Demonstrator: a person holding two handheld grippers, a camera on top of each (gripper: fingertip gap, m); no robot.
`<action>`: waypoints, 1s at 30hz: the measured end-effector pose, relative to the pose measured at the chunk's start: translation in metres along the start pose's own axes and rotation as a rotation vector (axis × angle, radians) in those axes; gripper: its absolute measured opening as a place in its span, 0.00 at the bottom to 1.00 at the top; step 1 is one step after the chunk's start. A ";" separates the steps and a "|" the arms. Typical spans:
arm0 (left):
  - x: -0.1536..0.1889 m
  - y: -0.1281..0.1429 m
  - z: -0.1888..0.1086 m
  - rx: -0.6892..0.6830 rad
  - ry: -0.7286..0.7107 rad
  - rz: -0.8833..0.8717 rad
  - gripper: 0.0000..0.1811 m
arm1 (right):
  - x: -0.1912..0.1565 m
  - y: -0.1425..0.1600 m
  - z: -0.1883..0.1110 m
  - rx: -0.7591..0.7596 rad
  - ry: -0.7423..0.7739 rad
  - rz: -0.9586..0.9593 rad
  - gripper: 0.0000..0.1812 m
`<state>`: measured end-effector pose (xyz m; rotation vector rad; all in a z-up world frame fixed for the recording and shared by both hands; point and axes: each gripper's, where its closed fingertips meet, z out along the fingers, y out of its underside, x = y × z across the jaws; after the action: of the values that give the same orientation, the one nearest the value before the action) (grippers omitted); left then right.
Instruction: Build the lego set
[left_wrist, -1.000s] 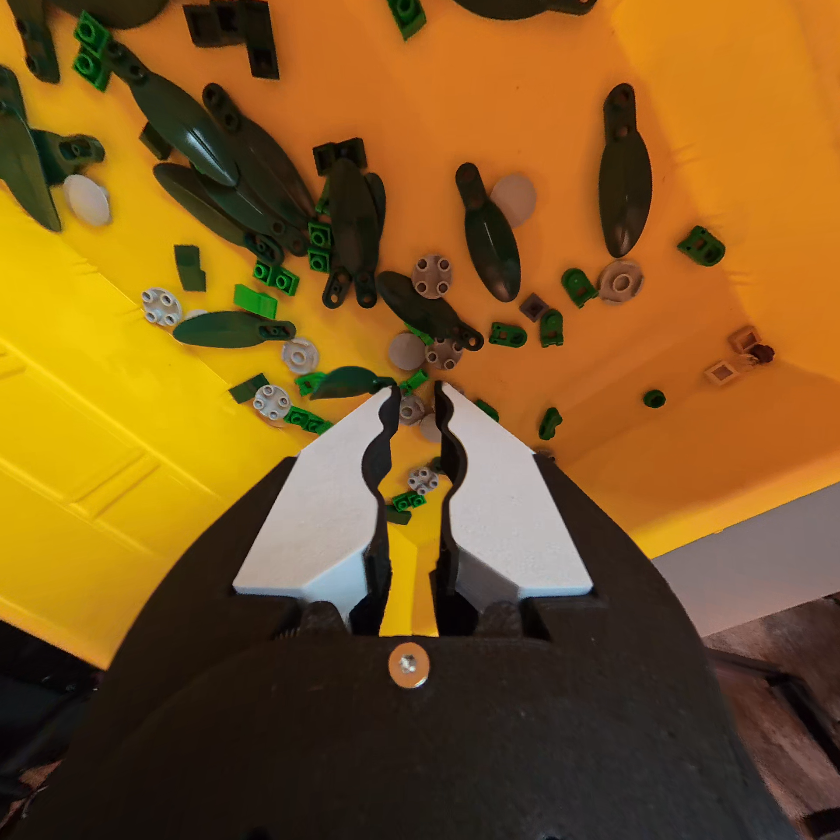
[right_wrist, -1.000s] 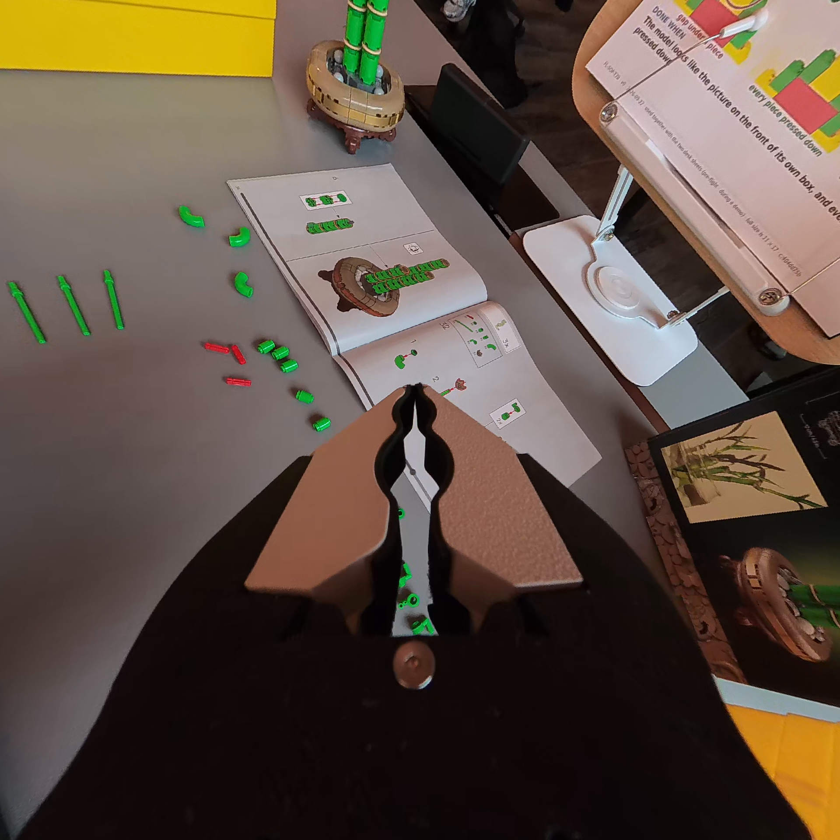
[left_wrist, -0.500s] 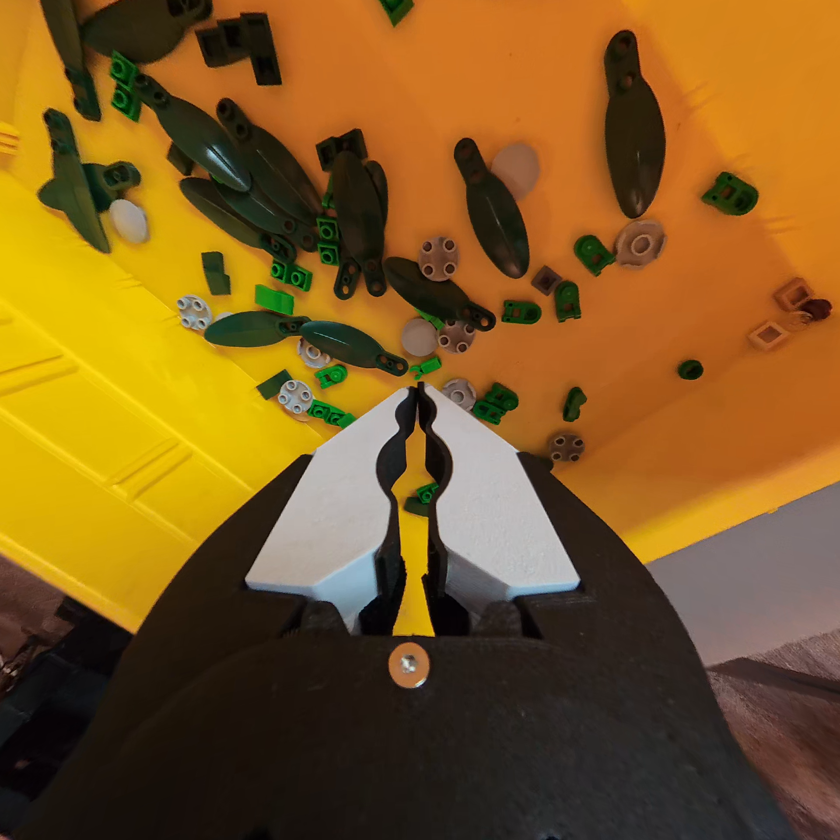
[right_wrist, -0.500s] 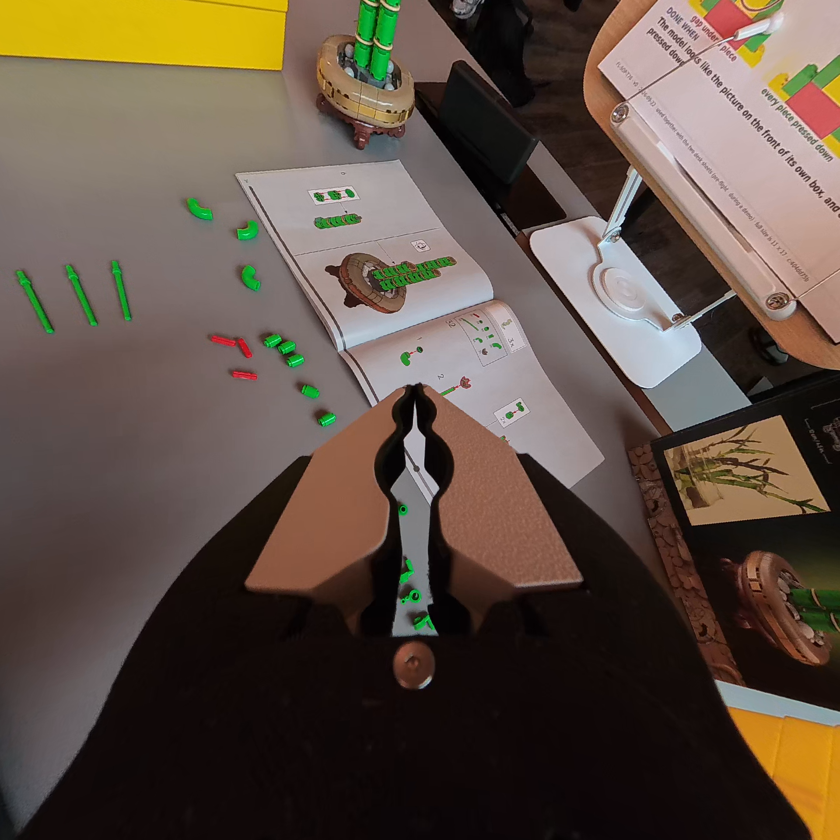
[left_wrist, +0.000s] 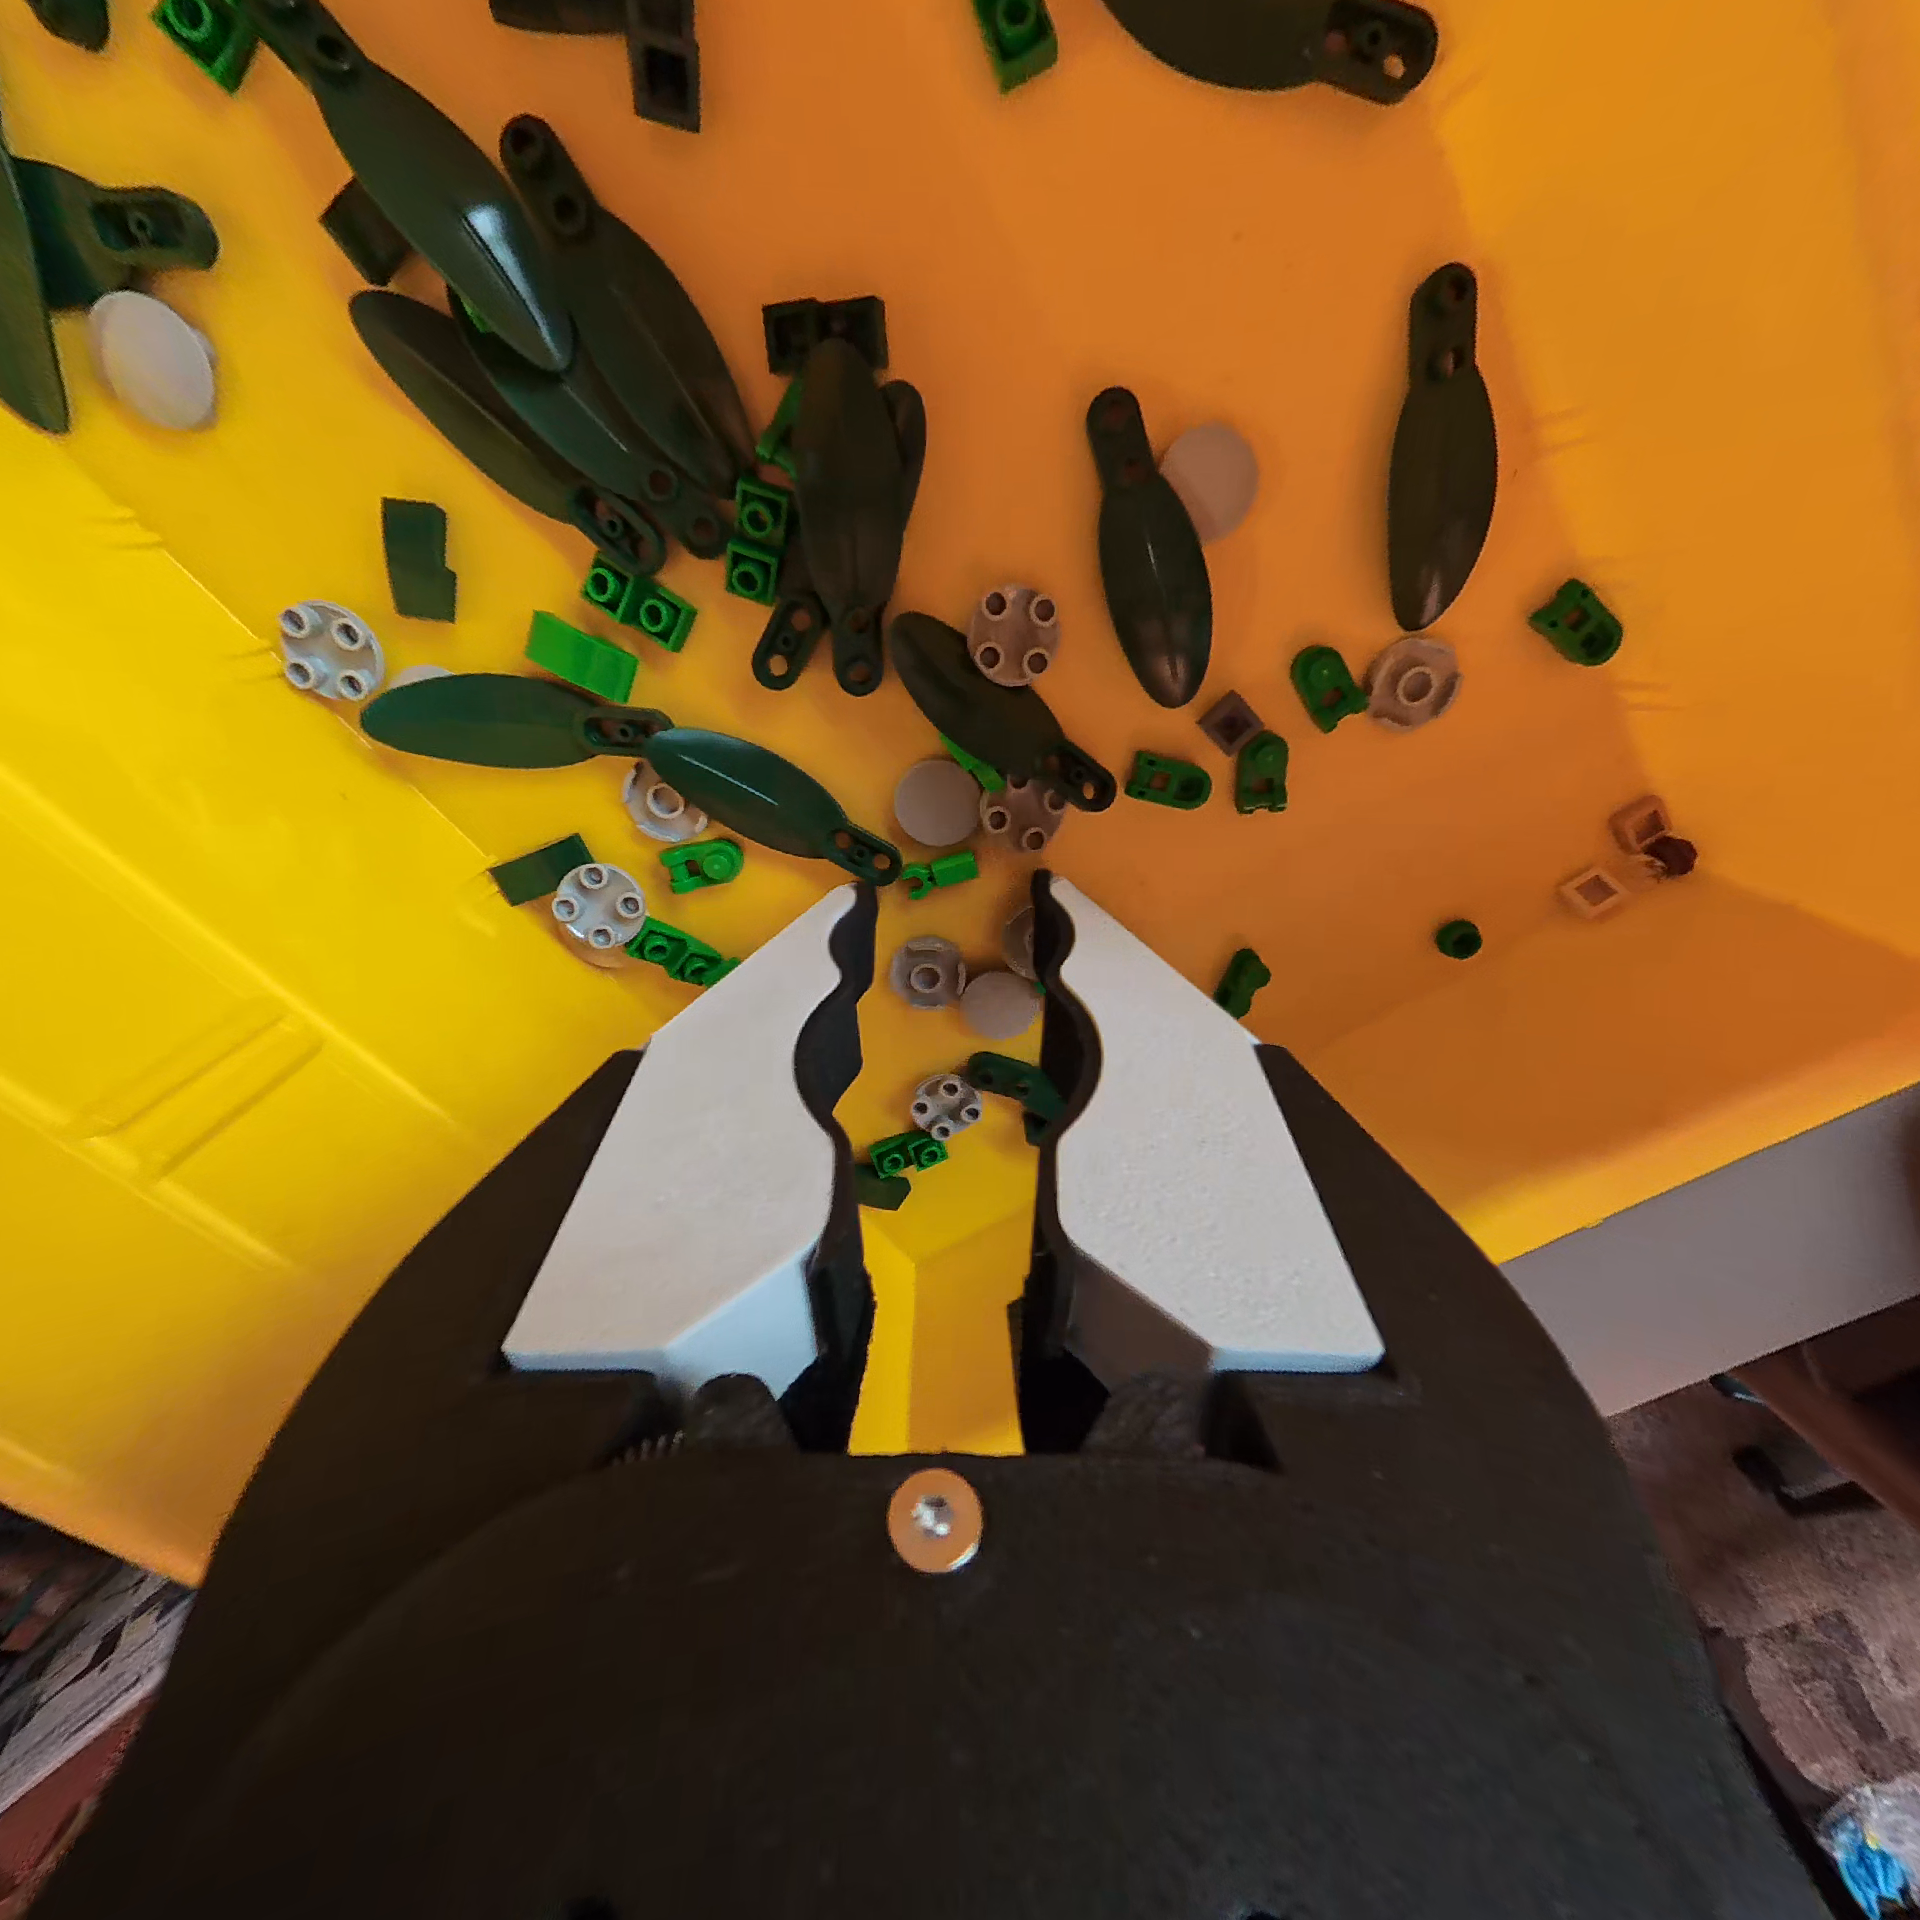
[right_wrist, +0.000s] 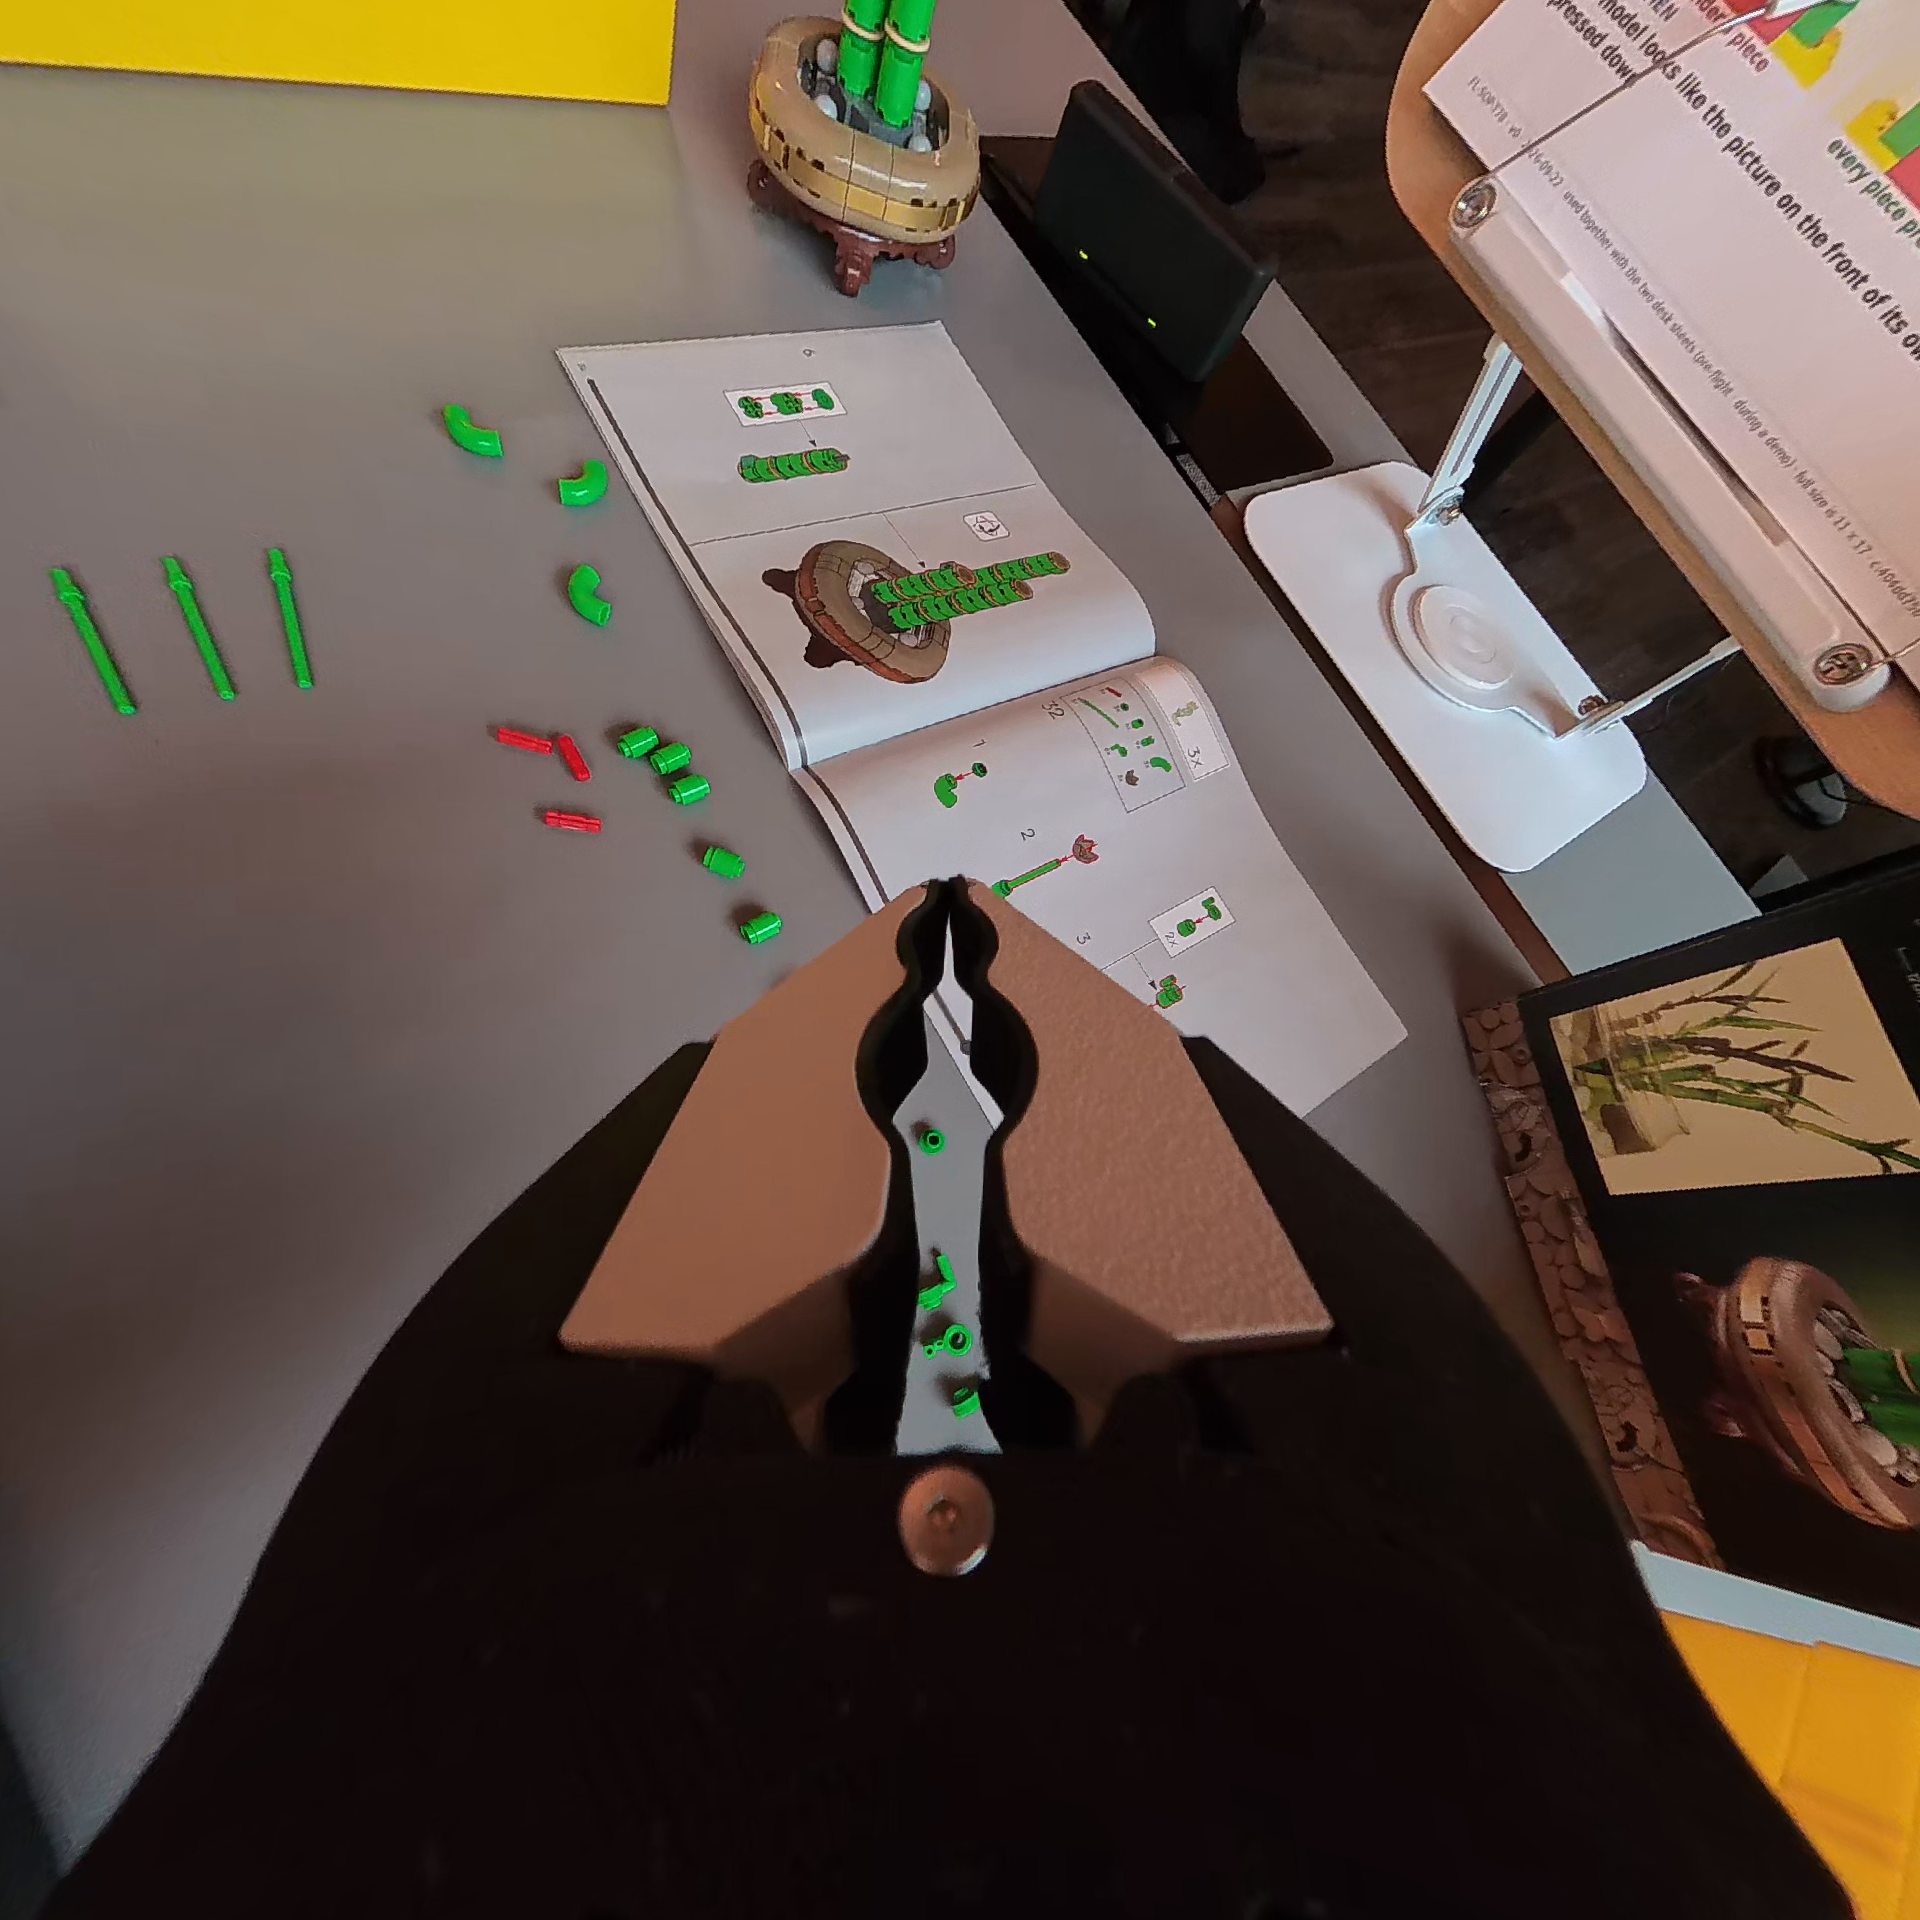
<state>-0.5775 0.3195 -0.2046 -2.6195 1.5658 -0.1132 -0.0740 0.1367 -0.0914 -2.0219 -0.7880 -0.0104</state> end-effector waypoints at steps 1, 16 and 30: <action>0.001 -0.001 0.000 -0.001 0.003 -0.006 0.16 | 0.000 0.001 0.000 -0.003 -0.002 -0.002 0.00; -0.006 -0.004 0.001 0.005 -0.015 -0.108 0.08 | -0.001 0.008 0.001 -0.035 0.006 -0.021 0.00; -0.007 -0.003 0.001 -0.023 -0.049 -0.163 0.07 | -0.002 0.010 -0.003 -0.029 0.001 -0.018 0.00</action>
<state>-0.5778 0.3271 -0.2056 -2.7425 1.3445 -0.0419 -0.0689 0.1299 -0.0982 -2.0420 -0.8094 -0.0332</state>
